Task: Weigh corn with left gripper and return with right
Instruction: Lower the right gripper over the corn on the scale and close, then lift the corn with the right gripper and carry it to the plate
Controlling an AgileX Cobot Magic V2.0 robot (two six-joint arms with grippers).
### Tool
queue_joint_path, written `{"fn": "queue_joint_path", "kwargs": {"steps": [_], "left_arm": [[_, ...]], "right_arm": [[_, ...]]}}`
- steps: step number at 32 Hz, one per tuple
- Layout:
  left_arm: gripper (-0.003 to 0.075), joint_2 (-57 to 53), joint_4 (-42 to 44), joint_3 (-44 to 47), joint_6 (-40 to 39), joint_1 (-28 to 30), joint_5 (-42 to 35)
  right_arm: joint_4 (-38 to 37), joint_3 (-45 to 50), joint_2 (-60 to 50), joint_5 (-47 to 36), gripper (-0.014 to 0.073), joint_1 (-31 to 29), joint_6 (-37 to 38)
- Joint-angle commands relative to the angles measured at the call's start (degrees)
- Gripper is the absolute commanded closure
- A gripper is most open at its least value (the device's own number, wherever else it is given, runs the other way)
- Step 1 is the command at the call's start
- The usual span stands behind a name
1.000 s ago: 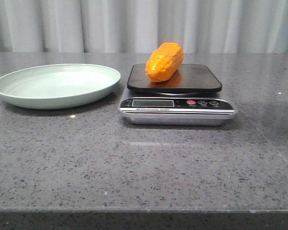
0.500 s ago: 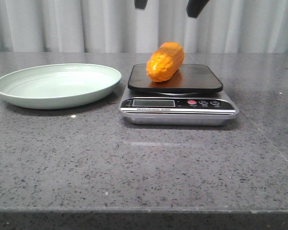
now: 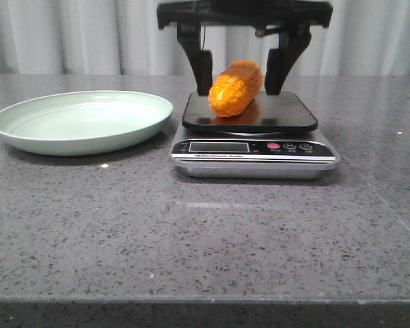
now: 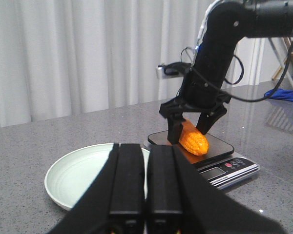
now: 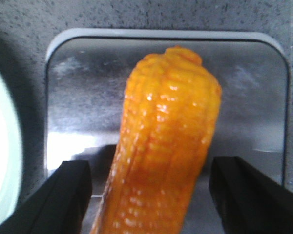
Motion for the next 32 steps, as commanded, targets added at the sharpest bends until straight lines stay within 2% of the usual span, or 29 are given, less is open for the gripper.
{"fn": "queue_joint_path", "kwargs": {"steps": [1, 4, 6, 8, 12, 18, 22, 25, 32], "left_arm": [[0.0594, -0.9, 0.5, -1.5, 0.0, -0.3, -4.1], [0.0594, -0.9, 0.5, -1.5, 0.0, -0.3, -4.1], [0.0594, -0.9, 0.5, -1.5, 0.0, -0.3, -4.1], [0.0594, -0.9, 0.5, -1.5, 0.0, -0.3, -4.1], [0.0594, -0.9, 0.5, -1.5, 0.0, -0.3, -4.1], [0.0594, -0.9, 0.5, -1.5, 0.0, -0.3, -4.1], [0.0594, -0.9, 0.5, -1.5, 0.0, -0.3, -4.1], [0.0594, -0.9, 0.5, -1.5, 0.0, -0.3, -4.1], [0.0594, -0.9, 0.5, -1.5, 0.0, -0.3, -4.1]], "right_arm": [[-2.2, -1.9, -2.6, 2.2, 0.0107, -0.2, -0.2], [-2.1, -2.9, -2.6, 1.6, 0.0349, -0.2, -0.4], [-1.6, -4.6, -2.6, 1.2, 0.0463, -0.1, -0.8], [0.4, -7.0, -2.6, 0.0, 0.0436, 0.5, -3.0], [1.1, -11.2, -2.6, -5.5, 0.0441, 5.0, -9.6], [2.3, -11.4, -0.8, -18.7, 0.0438, 10.8, -10.1], [4.1, -11.5, 2.2, -19.6, 0.0435, 11.3, -10.1], [5.4, -11.5, 3.9, -19.6, 0.0366, 11.5, -10.8], [5.4, -11.5, 5.2, -19.0, 0.003, 11.9, -12.0]]}}
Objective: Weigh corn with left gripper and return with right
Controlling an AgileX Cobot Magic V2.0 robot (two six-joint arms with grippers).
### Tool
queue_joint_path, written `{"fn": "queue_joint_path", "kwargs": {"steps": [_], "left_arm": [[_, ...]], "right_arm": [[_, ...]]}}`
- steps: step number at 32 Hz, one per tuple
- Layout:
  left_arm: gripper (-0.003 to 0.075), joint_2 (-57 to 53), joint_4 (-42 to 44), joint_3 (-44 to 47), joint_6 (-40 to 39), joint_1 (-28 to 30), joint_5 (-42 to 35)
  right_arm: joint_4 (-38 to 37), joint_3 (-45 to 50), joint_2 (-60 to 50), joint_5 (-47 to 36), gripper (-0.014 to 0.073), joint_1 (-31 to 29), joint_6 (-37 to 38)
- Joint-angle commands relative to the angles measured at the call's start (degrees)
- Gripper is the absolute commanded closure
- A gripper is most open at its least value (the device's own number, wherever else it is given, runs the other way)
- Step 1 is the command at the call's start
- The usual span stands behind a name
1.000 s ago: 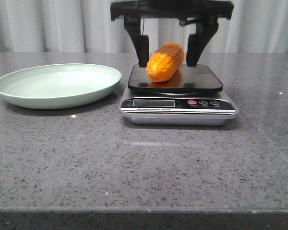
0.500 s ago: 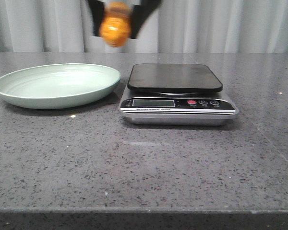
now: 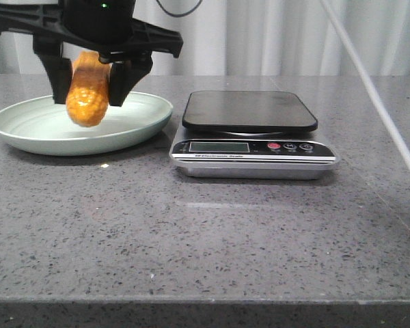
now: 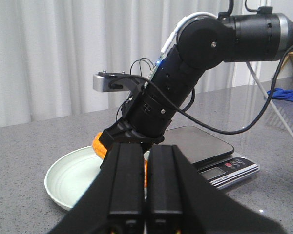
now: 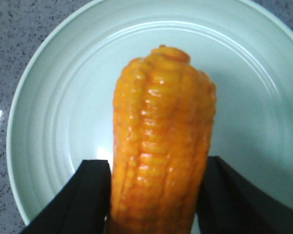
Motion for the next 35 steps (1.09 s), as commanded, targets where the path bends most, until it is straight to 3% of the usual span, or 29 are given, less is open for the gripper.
{"fn": "queue_joint_path", "kwargs": {"steps": [1, 2, 7, 15, 26, 31, 35], "left_arm": [[0.0594, -0.9, 0.5, -1.5, 0.0, -0.3, -4.1], [0.0594, -0.9, 0.5, -1.5, 0.0, -0.3, -4.1], [0.0594, -0.9, 0.5, -1.5, 0.0, -0.3, -4.1], [0.0594, -0.9, 0.5, -1.5, 0.0, -0.3, -4.1], [0.0594, -0.9, 0.5, -1.5, 0.0, -0.3, -4.1], [0.0594, -0.9, 0.5, -1.5, 0.0, -0.3, -4.1], [0.0594, -0.9, 0.5, -1.5, 0.0, -0.3, -4.1]], "right_arm": [[-0.4, -1.8, -3.5, -2.1, 0.0004, 0.1, -0.9], [-0.7, -1.8, -3.5, -1.7, -0.0029, 0.1, -0.9], [-1.2, -2.5, -3.9, -0.8, -0.0019, -0.1, -0.9], [-3.3, -9.9, -5.1, 8.6, -0.0019, -1.2, -1.3], [-2.4, -11.5, -15.7, 14.7, -0.0019, -5.5, -17.3], [-2.4, -10.3, -21.5, 16.0, -0.0019, -7.7, -20.0], [-2.4, -3.5, -28.4, 14.2, -0.0019, -8.7, -21.2]]}}
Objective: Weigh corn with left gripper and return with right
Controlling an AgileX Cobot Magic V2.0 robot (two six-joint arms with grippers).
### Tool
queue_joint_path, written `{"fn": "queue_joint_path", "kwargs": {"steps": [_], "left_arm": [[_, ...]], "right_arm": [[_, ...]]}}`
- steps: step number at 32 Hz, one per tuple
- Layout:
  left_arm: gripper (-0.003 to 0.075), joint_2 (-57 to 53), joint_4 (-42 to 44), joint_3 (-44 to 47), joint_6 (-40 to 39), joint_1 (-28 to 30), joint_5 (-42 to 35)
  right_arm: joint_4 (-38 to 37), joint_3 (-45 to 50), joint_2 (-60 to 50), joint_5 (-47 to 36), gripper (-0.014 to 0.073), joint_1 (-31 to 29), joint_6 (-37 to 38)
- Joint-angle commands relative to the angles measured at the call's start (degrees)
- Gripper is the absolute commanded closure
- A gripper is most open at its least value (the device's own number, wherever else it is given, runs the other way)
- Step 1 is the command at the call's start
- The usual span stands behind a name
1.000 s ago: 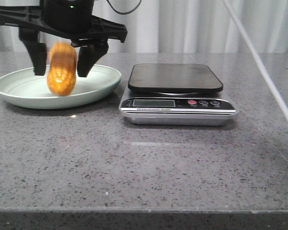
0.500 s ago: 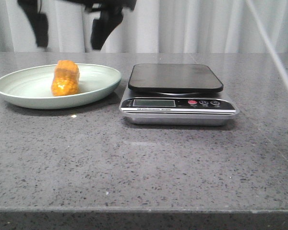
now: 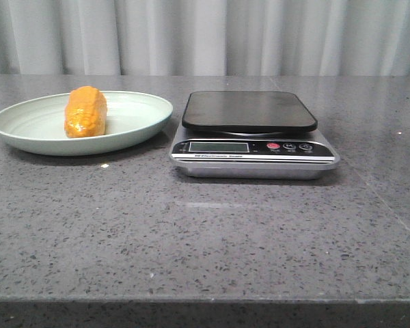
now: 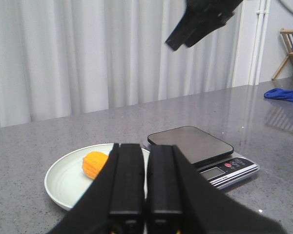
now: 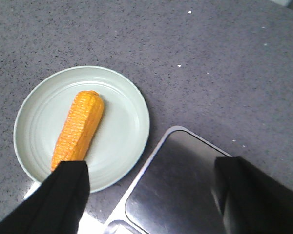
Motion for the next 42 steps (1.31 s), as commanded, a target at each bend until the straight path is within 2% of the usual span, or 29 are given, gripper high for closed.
{"fn": "queue_joint_path", "kwargs": {"steps": [1, 16, 20, 28, 34, 36, 38, 39, 41, 42], "left_arm": [[0.0594, -0.9, 0.5, -1.5, 0.0, -0.3, -4.1], [0.0594, -0.9, 0.5, -1.5, 0.0, -0.3, -4.1], [0.0594, -0.9, 0.5, -1.5, 0.0, -0.3, -4.1], [0.0594, -0.9, 0.5, -1.5, 0.0, -0.3, -4.1], [0.0594, -0.9, 0.5, -1.5, 0.0, -0.3, -4.1], [0.0594, -0.9, 0.5, -1.5, 0.0, -0.3, -4.1], [0.0594, -0.9, 0.5, -1.5, 0.0, -0.3, -4.1], [0.0594, -0.9, 0.5, -1.5, 0.0, -0.3, -4.1], [0.0594, -0.9, 0.5, -1.5, 0.0, -0.3, -4.1], [0.0594, -0.9, 0.5, -1.5, 0.0, -0.3, -4.1]], "right_arm": [[-1.2, 4.8, -8.3, -4.7, -0.0019, -0.6, -1.3], [-1.6, 62.8, -53.5, -37.5, -0.0019, -0.6, -1.2], [-1.6, 73.7, -65.4, -41.8, -0.0019, -0.6, -1.2], [-2.4, 89.3, -88.6, -50.8, -0.0019, -0.6, -1.3], [-7.5, 100.1, -97.2, -59.4, -0.0008, -0.6, -1.3], [-7.7, 102.1, -97.3, -62.4, 0.0069, -0.6, -1.3], [-7.7, 102.8, -97.3, -63.3, 0.023, -0.6, -1.3], [-7.7, 102.8, -97.3, -63.1, 0.0338, -0.6, -1.3], [-7.7, 102.8, -97.3, -62.9, 0.047, -0.6, -1.3], [-7.6, 102.8, -97.3, -62.8, 0.0448, -0.6, -1.2]]}}
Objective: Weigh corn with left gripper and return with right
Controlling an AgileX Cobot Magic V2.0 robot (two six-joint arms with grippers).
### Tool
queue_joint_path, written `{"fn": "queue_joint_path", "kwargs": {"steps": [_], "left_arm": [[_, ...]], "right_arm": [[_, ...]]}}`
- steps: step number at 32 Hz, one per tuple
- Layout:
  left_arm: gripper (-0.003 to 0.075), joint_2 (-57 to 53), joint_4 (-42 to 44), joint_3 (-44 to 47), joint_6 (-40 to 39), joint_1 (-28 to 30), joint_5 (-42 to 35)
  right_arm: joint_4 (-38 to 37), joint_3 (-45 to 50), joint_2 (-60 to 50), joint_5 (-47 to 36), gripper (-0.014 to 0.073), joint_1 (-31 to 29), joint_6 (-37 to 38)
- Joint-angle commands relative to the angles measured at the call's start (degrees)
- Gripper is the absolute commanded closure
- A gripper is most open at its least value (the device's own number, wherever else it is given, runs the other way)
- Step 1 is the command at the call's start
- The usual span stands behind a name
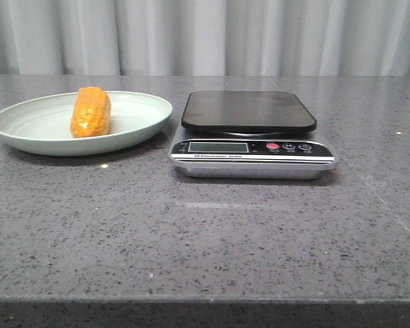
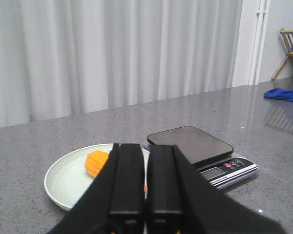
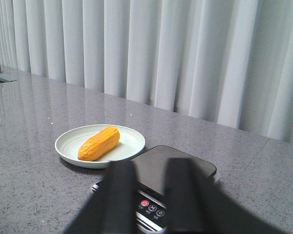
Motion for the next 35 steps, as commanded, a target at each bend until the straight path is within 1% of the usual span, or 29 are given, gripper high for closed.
{"fn": "queue_joint_path", "kwargs": {"steps": [1, 23, 25, 26, 29, 32, 34, 35], "left_arm": [[0.0594, -0.9, 0.5, -1.5, 0.0, -0.3, -4.1], [0.0594, -0.9, 0.5, -1.2, 0.0, -0.3, -4.1], [0.0594, -0.9, -2.0, -0.4, 0.0, -0.1, -4.1], [0.0594, -0.9, -4.6, 0.0, 0.4, 0.5, -3.9], [0.0594, -0.9, -8.8, 1.5, 6.7, 3.8, -4.0], [0.0594, -0.9, -17.3, 4.5, 15.0, 10.8, -5.8], [0.0594, -0.9, -21.9, 7.1, 21.3, 16.1, -9.6], [0.0594, -0.9, -23.1, 8.5, 22.7, 18.6, -11.7]], "right_arm": [[-1.2, -1.4, 0.7, -5.2, 0.0427, -0.4, -0.7], [-1.2, -1.4, 0.7, -5.1, 0.0421, -0.4, -0.7], [-1.2, -1.4, 0.7, -5.1, 0.0421, -0.4, -0.7], [-1.2, -1.4, 0.7, -5.1, 0.0421, -0.4, -0.7], [-1.2, -1.4, 0.7, -5.1, 0.0421, -0.4, -0.7], [-1.2, -1.4, 0.7, -5.1, 0.0421, -0.4, -0.7], [-1.2, -1.4, 0.7, -5.1, 0.0421, -0.4, -0.7], [-1.2, -1.4, 0.7, -5.1, 0.0421, -0.4, -0.7]]}}
